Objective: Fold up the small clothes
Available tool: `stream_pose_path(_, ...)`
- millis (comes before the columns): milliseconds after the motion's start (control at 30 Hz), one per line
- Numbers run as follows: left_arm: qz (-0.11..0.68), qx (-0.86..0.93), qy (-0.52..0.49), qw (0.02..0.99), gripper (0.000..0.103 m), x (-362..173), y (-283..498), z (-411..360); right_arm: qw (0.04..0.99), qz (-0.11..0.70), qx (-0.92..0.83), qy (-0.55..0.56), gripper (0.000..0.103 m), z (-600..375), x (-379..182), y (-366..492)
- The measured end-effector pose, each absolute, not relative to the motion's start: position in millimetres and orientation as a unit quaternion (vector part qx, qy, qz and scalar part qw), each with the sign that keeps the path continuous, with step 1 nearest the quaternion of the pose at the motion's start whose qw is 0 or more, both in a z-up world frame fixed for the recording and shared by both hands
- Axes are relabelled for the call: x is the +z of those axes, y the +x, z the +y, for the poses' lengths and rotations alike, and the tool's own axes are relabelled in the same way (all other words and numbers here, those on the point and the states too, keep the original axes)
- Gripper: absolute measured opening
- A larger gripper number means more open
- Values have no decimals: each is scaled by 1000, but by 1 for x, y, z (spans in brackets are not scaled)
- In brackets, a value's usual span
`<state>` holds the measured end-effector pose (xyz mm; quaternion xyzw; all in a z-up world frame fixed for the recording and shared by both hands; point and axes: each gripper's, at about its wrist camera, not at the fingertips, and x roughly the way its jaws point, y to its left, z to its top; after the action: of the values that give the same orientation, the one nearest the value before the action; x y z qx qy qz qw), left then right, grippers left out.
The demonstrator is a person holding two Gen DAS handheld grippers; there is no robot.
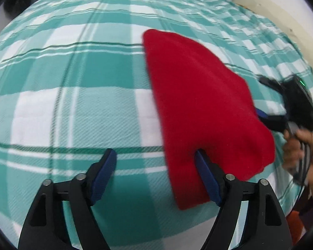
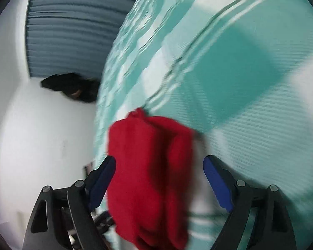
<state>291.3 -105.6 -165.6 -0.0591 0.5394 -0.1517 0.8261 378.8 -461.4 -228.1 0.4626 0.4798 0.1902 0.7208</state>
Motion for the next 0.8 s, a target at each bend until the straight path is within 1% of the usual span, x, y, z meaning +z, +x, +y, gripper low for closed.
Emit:
stream_pose_path(33, 541, -158, -61, 824, 83, -166, 291, -107, 716, 486, 199, 460, 83, -455, -230, 388)
stream_pose_path(67, 544, -165, -63, 820, 86, -170, 292, -109, 720, 495, 193, 446, 72, -448, -231, 399)
stream_pose_path(100, 550, -170, -61, 816, 87, -174, 292, -111, 720, 504, 191, 436, 45, -441, -233, 404)
stream_pose_path(133, 551, -173, -58, 814, 88, -174, 292, -112, 713, 521, 196, 426, 24, -435, -237, 410)
stream_pose_path(167, 552, -178, -58, 813, 87, -175, 292, -111, 709, 534, 196, 416, 15, -432, -238, 409)
stream_pose_path(200, 556, -184, -61, 808, 87, -174, 292, -112, 718, 541, 189, 396, 15, -428, -235, 409)
stream_pose_path(233, 559, -190, -62, 805, 84, -173, 291, -112, 727, 537, 191, 382, 15, -426, -230, 407)
stream_pose_path(300, 563, -220, -62, 794, 52, -173, 289, -117, 753, 524, 192, 350, 14, -423, -212, 402)
stream_pose_path(333, 569, -241, -74, 783, 27, -175, 289, -118, 766, 513, 192, 337, 14, -422, -201, 399)
stream_pose_path(367, 569, -238, -77, 784, 23, -173, 288, -119, 774, 504, 194, 330, 13, -422, -193, 398)
stream_pose_path(433, 557, -234, -74, 794, 16, -164, 286, -116, 800, 481, 200, 298, 13, -417, -166, 394)
stream_pose_path(467, 551, -231, -79, 798, 14, -159, 285, -112, 808, 473, 204, 285, 13, -417, -156, 390)
stream_pose_path(633, 499, -225, -100, 831, 13, -106, 281, -88, 844, 416, 245, 234, 12, -404, -85, 390)
stream_pose_path(800, 446, -236, -115, 856, 12, -42, 292, -72, 859, 364, 272, 235, 12, -394, -31, 404)
